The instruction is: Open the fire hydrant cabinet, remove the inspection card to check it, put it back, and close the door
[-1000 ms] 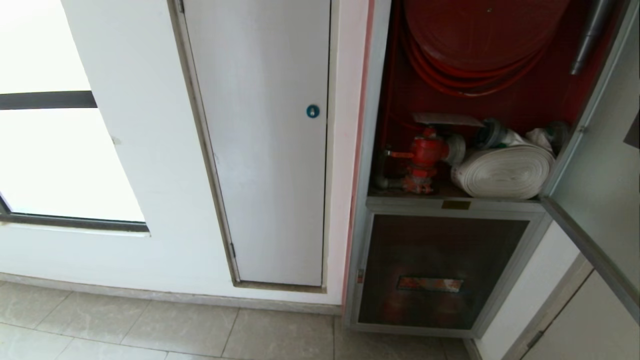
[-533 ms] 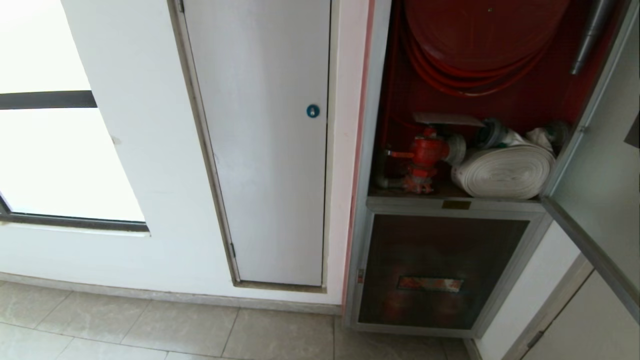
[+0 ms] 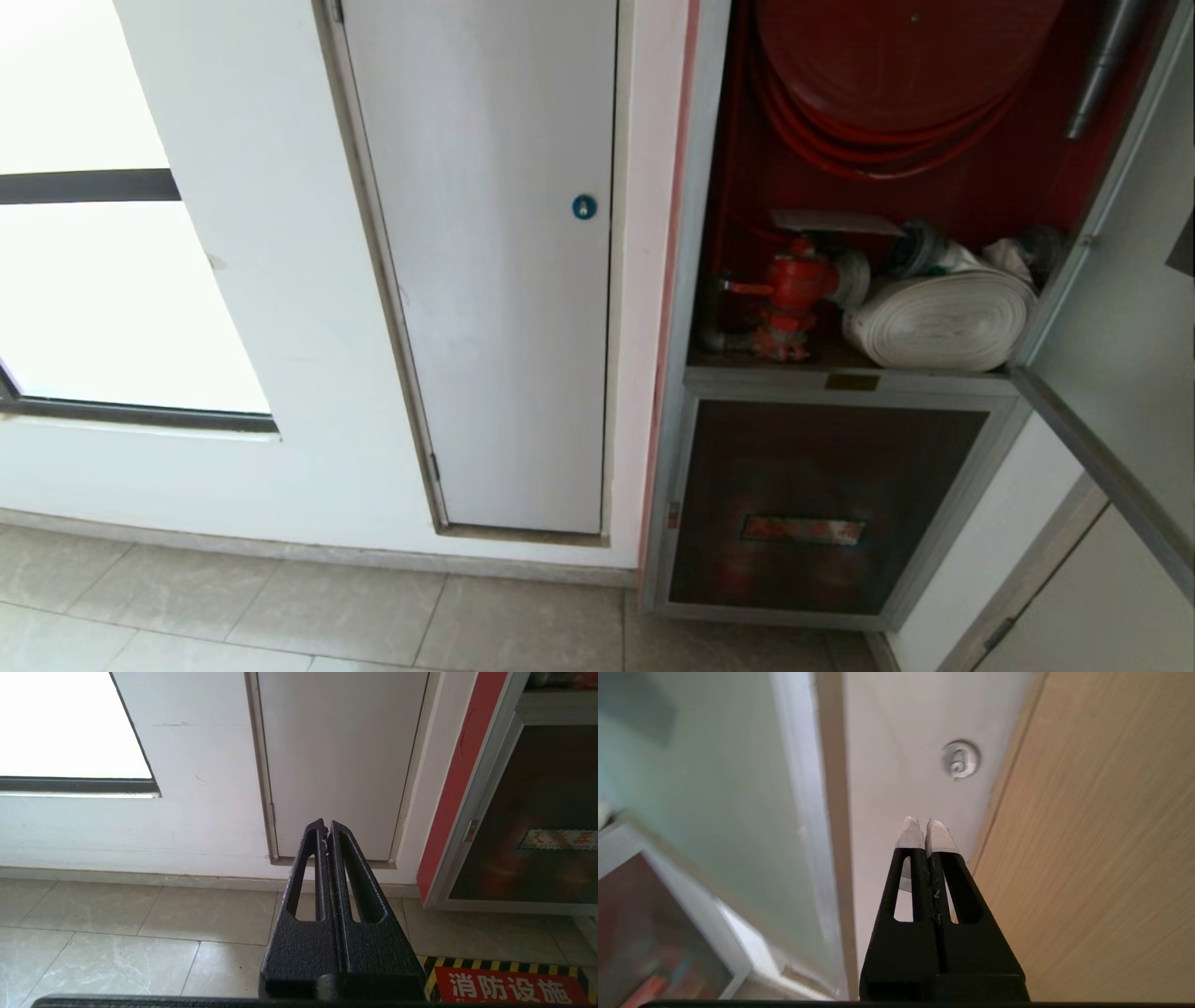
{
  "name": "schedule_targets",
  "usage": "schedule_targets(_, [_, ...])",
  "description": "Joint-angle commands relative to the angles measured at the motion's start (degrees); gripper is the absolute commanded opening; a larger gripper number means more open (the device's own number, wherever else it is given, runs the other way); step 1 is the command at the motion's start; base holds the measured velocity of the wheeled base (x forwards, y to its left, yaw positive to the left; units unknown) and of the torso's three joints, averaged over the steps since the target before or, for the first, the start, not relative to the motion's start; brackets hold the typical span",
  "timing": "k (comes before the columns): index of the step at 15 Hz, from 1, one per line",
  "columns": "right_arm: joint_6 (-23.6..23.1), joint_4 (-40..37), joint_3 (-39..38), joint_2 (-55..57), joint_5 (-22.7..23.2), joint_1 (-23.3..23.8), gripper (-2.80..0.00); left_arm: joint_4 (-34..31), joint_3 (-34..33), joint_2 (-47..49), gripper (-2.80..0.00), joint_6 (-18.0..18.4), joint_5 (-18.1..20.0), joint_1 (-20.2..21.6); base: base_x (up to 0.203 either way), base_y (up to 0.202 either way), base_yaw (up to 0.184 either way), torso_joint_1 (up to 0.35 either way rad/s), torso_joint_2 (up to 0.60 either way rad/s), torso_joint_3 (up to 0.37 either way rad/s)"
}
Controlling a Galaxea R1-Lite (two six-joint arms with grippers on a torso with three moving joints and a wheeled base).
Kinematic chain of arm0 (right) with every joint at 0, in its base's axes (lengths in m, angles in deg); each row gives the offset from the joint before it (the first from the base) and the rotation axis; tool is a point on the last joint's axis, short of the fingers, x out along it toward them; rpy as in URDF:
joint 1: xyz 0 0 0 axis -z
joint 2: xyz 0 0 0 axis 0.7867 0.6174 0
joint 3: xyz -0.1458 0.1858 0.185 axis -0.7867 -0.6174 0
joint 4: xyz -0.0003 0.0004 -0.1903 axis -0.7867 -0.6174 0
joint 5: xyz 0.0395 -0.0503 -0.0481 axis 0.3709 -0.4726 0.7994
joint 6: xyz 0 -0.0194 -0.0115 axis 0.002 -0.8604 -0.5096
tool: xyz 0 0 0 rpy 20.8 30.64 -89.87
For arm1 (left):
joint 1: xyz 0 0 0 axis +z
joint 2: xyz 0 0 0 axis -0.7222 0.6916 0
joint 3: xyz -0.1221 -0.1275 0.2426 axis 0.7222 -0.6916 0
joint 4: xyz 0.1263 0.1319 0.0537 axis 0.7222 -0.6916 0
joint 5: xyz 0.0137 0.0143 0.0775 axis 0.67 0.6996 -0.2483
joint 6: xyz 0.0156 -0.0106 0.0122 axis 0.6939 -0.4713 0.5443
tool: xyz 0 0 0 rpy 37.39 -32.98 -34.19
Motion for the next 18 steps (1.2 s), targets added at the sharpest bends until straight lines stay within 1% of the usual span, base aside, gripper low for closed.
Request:
schedule_targets(1, [-0.06,2.59,-0.11,3.03,-0.16,2.76,-2.8,0.02,-0.4,0.04,-2.8,0.0,-0.01,0.01,0.0,0.0,0.0,0.0,0.0,0.0])
schedule_targets(3, [0.05,3.9,-0.5,5.28,0.18,4.3,-2.8,0.02,-0.44,0.04,-2.8,0.0,-0.01,0.01,0.0,0.0,0.0,0.0,0.0,0.0])
schedule_targets(4, [0.13,4.61,-1.12,6.11,0.91,6.17,-2.8,0.02,-0.44,0.04,-2.8,0.0,-0.01,0.01,0.0,0.0,0.0,0.0,0.0,0.0])
schedule_targets(7, [0.03,6.22,-1.8,7.63,5.74,12.0,-2.8,0.02,-0.36,0.04,-2.8,0.0,-0.01,0.01,0.0,0.0,0.0,0.0,0.0,0.0])
schedule_targets(8, [0.03,6.9,-1.91,8.16,8.59,13.95,-2.8,0.02,-0.35,0.04,-2.8,0.0,-0.01,0.01,0.0,0.0,0.0,0.0,0.0,0.0])
schedule_targets(9, [-0.01,7.51,-2.26,8.32,11.71,14.86,-2.8,0.02,-0.37,0.04,-2.8,0.0,-0.01,0.01,0.0,0.0,0.0,0.0,0.0,0.0])
schedule_targets(10, [-0.14,7.72,-2.5,8.59,13.32,15.38,-2.8,0.02,-0.35,0.04,-2.8,0.0,-0.01,0.01,0.0,0.0,0.0,0.0,0.0,0.0])
schedule_targets(12, [-0.07,8.35,-2.39,9.75,13.51,15.67,-2.8,0.02,-0.4,0.04,-2.8,0.0,-0.01,0.01,0.0,0.0,0.0,0.0,0.0,0.0])
schedule_targets(14, [-0.79,11.27,-3.45,10.6,13.58,15.71,-2.8,0.02,-0.42,0.04,-2.8,0.0,-0.01,0.01,0.0,0.0,0.0,0.0,0.0,0.0])
schedule_targets(18, [-2.32,17.36,-4.62,12.93,15.31,15.71,-2.8,0.02,-0.41,0.04,-2.8,0.0,-0.01,0.01,0.0,0.0,0.0,0.0,0.0,0.0])
